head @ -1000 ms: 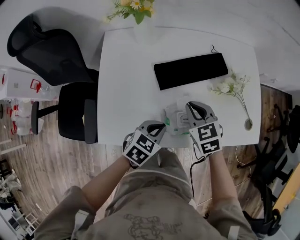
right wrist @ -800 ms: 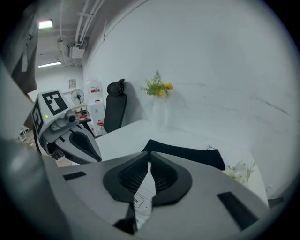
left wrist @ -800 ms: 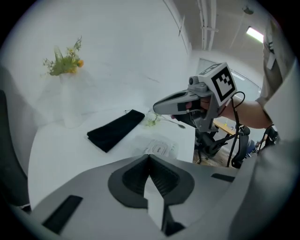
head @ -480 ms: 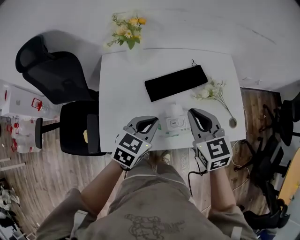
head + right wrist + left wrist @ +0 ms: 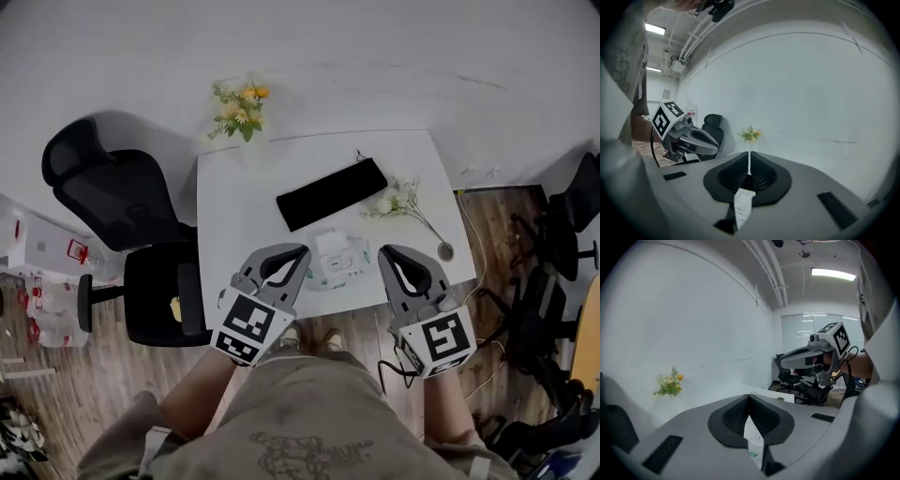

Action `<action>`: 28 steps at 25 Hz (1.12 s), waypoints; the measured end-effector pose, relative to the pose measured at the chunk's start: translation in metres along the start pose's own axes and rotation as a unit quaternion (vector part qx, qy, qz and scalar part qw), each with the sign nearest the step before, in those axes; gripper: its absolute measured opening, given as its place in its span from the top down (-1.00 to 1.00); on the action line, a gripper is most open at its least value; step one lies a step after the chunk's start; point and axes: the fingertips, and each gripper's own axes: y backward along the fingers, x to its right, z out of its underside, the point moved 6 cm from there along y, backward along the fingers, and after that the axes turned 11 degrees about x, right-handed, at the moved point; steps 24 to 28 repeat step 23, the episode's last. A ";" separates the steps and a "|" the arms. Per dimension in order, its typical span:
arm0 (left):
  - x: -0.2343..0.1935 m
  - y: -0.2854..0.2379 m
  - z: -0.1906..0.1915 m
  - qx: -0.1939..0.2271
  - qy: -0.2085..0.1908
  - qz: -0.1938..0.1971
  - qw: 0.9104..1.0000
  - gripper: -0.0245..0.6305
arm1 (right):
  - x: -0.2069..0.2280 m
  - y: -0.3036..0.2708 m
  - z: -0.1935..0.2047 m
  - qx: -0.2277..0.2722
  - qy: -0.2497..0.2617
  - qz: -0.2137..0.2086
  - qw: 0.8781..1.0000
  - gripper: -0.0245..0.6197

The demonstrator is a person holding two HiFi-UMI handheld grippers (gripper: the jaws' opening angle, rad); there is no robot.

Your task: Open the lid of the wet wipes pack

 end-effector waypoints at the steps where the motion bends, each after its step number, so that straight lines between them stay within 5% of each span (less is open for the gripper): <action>1: 0.003 0.002 -0.005 0.006 -0.001 0.006 1.000 0.87 | -0.003 0.005 -0.005 0.008 -0.001 0.003 1.000 0.80; 28: 0.023 0.029 -0.040 0.044 -0.018 0.031 0.998 0.87 | -0.026 0.043 -0.025 0.053 -0.037 0.047 0.997 0.80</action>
